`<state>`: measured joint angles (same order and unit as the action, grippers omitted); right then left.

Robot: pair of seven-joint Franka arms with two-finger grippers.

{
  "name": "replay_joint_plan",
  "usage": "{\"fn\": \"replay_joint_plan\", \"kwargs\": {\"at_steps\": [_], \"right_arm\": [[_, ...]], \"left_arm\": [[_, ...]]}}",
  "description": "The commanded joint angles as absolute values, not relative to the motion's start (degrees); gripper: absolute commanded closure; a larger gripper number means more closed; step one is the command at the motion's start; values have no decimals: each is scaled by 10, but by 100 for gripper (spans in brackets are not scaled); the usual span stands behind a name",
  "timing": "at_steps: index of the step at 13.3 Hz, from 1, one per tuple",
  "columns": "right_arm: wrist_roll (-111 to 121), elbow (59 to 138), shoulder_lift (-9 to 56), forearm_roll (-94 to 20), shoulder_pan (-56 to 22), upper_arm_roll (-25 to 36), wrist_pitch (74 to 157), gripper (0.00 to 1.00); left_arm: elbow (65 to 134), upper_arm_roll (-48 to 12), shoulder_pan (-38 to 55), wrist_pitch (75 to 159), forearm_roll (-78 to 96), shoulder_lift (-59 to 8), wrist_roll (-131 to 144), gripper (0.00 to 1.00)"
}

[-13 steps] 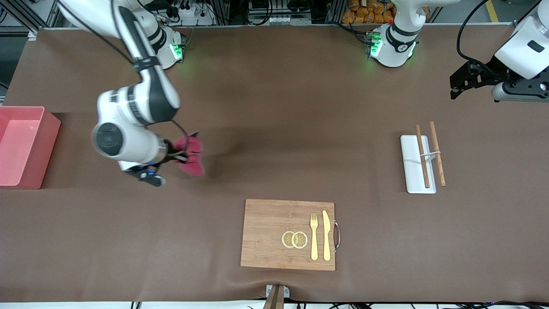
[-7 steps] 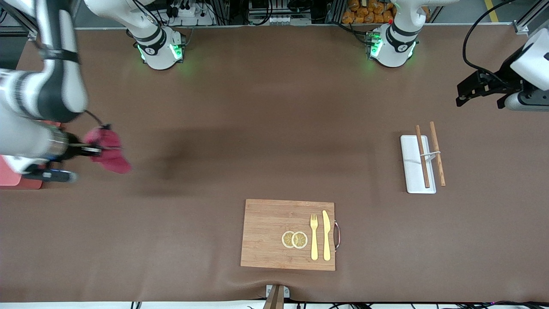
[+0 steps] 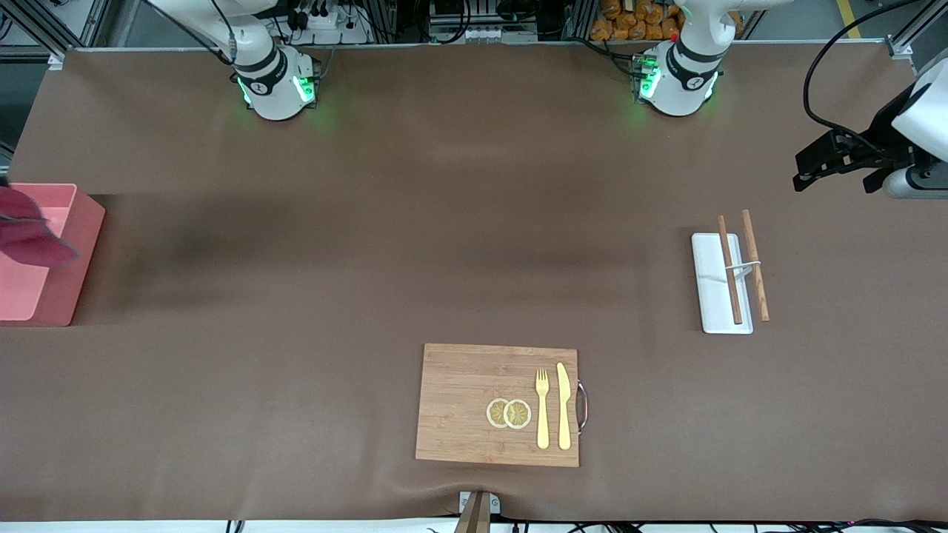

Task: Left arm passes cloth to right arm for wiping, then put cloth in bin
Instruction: 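Lower the cloth into the pink bin and open the right gripper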

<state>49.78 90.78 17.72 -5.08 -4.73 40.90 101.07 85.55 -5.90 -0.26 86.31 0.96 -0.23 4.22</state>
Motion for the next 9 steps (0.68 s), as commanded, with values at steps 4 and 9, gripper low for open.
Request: {"fn": "replay_joint_plan", "kwargs": {"at_steps": [4,9], "right_arm": [[704,875,321,-131,100,368,1182,100],[754,843,387,-171,232,235,1228,89]], "left_arm": [[853,-67,-1,865,12,5,37,0],[852,-71,15,864,10,7,41,0]]}}
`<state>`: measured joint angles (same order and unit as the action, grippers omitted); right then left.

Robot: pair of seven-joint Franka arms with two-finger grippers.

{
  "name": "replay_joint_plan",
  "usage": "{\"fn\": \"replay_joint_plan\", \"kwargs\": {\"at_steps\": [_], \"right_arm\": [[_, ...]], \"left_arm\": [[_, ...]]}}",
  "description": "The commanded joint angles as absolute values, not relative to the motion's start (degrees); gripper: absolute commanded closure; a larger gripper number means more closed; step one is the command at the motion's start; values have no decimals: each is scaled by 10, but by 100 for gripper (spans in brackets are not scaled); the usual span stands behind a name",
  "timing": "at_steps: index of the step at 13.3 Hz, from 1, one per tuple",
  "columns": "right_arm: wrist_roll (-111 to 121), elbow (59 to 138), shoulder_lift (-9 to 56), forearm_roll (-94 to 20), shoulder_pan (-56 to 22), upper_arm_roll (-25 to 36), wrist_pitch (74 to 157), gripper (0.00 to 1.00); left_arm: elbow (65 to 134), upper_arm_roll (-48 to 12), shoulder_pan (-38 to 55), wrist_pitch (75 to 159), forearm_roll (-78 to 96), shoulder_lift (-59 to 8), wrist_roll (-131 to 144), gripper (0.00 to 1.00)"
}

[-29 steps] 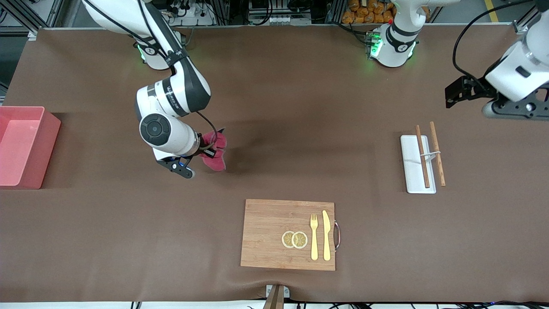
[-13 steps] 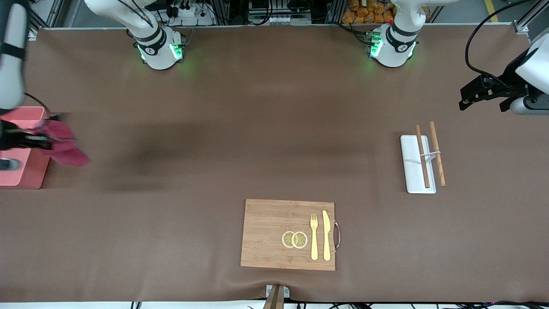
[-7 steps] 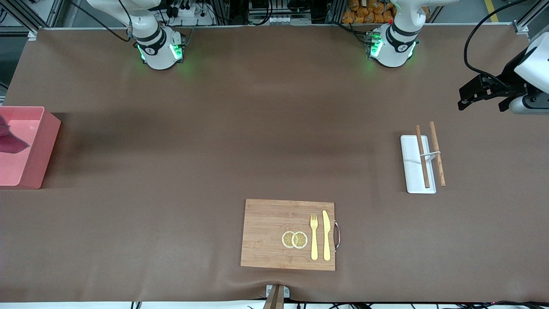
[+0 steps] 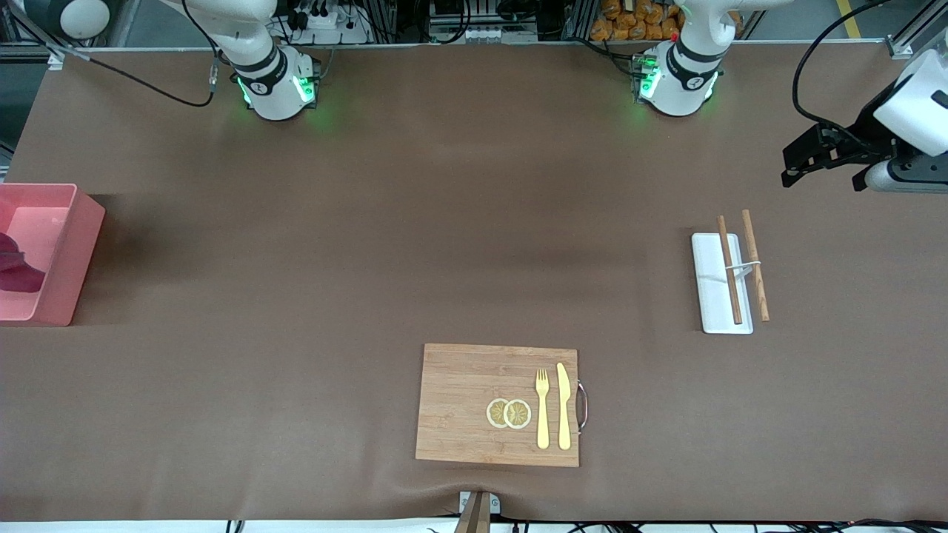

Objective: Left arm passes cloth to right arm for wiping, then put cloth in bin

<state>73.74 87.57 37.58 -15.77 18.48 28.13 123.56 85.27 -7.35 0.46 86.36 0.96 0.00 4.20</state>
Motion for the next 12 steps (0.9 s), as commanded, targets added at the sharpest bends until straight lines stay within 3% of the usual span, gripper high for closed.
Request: {"fn": "replay_joint_plan", "kwargs": {"at_steps": [1,2,8,12], "right_arm": [[746,843,386,-168,232,229,1227,4],[747,843,385,-168,230,229,1223,0],[751,842,375,-164,231,229,1217,0],[744,766,372,-162,216,227,1131,0]], "left_arm": [[852,-69,17,864,4,8,41,0],[853,-69,17,864,4,8,41,0],[854,-17,49,864,4,4,37,0],[853,-17,43,864,4,3,39,0]]}}
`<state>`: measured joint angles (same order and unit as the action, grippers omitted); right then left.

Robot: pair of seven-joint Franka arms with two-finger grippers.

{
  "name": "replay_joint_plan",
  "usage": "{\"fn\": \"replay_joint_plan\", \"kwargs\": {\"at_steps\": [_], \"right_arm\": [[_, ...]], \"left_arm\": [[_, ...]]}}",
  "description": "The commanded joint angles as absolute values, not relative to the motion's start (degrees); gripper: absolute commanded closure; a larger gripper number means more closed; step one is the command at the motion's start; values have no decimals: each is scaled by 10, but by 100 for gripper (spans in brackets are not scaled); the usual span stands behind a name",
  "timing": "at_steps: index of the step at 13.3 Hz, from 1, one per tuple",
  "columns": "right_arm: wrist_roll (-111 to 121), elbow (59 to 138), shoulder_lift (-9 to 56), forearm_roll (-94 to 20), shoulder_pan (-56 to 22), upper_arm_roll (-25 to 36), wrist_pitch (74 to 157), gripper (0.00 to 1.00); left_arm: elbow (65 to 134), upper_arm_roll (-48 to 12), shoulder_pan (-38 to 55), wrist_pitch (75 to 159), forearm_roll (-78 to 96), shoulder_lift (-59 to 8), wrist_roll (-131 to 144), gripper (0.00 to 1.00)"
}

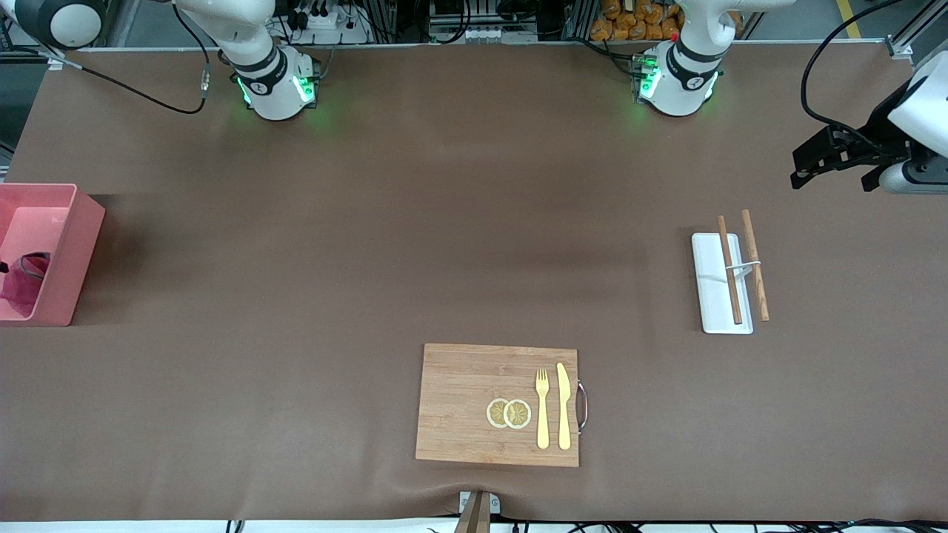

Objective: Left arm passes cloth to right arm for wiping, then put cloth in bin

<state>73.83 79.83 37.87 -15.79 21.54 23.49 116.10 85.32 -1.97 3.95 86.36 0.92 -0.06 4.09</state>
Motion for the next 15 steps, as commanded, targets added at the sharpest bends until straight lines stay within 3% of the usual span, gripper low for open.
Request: {"fn": "replay_joint_plan", "kwargs": {"at_steps": [1,6,12,15], "right_arm": [[744,757,367,-162,196,229,1130,0],[684,746,333,-153,126,235,1064,0],[391,758,260,-84,-22,233,945,0],[219,832,177,-77,-47,195,909,0]], "left_arm": [[853,-17,44,864,4,3,39,0],[853,-19,44,864,3,4,36,0],[853,-23,49,864,3,6,39,0],[853,-23,48,865,-1,4,42,0]]}}
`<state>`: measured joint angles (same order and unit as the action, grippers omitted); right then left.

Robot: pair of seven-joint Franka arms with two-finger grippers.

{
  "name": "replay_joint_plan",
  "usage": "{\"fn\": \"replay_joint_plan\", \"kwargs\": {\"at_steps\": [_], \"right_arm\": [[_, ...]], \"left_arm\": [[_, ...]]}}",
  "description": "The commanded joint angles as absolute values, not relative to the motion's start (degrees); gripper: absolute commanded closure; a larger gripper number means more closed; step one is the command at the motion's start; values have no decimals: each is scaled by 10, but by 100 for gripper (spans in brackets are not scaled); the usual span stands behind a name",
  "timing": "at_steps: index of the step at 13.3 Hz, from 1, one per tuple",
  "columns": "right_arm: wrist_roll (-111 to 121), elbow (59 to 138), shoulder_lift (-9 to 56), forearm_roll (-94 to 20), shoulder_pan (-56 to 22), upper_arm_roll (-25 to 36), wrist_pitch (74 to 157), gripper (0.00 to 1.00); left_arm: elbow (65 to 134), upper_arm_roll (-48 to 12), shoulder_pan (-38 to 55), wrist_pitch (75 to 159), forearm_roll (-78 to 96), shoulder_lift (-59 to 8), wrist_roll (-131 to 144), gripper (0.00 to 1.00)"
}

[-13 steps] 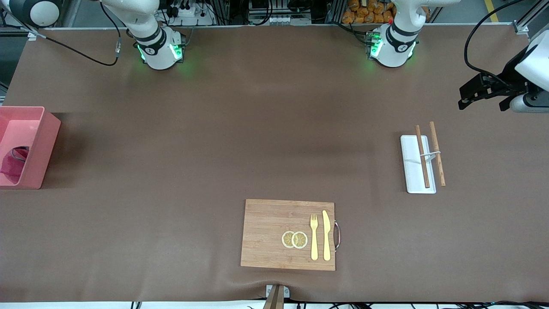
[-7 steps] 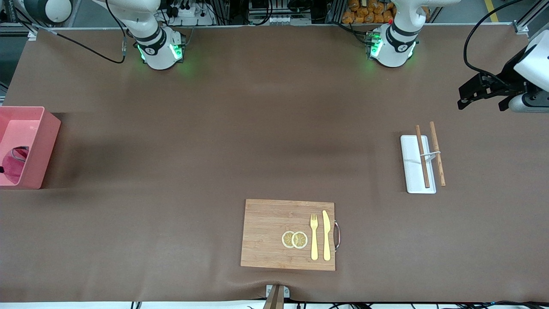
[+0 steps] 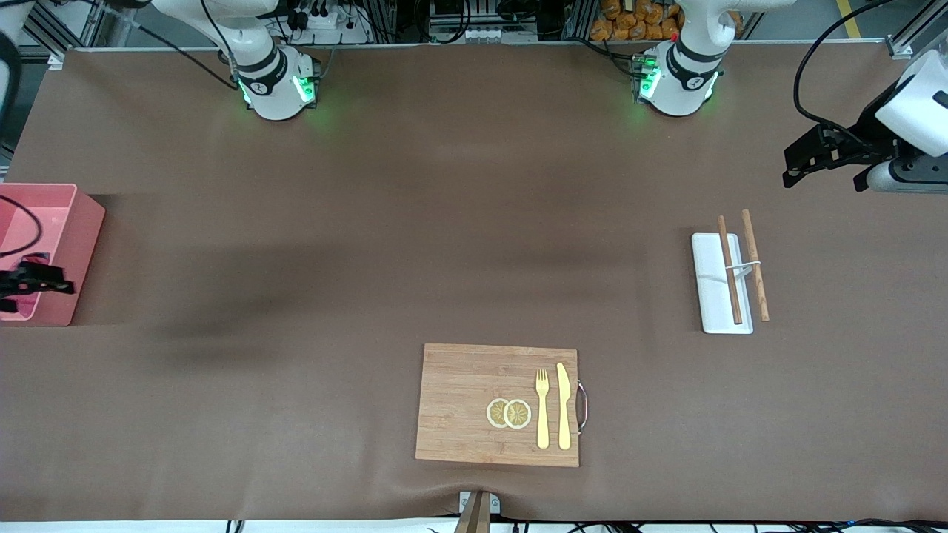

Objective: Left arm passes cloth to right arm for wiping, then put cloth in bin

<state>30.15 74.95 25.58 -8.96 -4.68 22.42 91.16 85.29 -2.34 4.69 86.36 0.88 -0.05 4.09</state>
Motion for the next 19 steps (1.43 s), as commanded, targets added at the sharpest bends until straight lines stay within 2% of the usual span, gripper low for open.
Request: {"fn": "replay_joint_plan", "kwargs": {"at_steps": [1,3,5,7,9,14,19], "right_arm": [[159,871,132,-76,-37,167,909,0],[105,926,53,-65,-11,128,891,0],[17,926,10,-65,5,90,847,0],[-2,922,-20,-64,12,61,845,0],[0,887,-11,-62,17,54,859,0],[0,869,-8,-25,20,19,885,0],[0,870,-5,-25,9,36,885,0]], "left_arm": [[853,-23,48,866,-2,4,42,0],[853,-23,48,866,-2,4,42,0],[853,-23,48,866,-3,4,44,0],[854,-23,48,866,-2,4,45,0],[854,-23,47,866,-2,4,45,0],[854,-23,45,867,-2,3,45,0],[854,-23,44,868,-2,2,45,0]]}}
